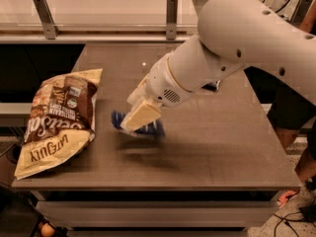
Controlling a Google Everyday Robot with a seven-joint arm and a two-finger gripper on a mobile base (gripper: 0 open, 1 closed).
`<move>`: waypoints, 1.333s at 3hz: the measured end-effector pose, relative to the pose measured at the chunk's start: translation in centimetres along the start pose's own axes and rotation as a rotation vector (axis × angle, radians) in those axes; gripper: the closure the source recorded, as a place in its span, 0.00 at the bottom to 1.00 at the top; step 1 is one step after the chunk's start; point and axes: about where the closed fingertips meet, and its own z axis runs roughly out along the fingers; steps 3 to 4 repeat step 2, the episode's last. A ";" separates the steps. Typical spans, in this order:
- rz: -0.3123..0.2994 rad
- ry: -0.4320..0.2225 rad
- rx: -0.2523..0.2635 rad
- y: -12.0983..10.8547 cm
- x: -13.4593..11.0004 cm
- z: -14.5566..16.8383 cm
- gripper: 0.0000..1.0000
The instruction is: Move rxbar blueberry near brown chip bag
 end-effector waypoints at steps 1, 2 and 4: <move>-0.003 0.001 -0.001 0.1 -0.1 0.0 0.00; -0.004 0.001 -0.001 0.1 -0.1 0.0 0.00; -0.004 0.001 -0.001 0.1 -0.1 0.0 0.00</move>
Offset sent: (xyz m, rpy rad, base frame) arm -0.0011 0.0013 0.0007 -0.0012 -0.0017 0.0027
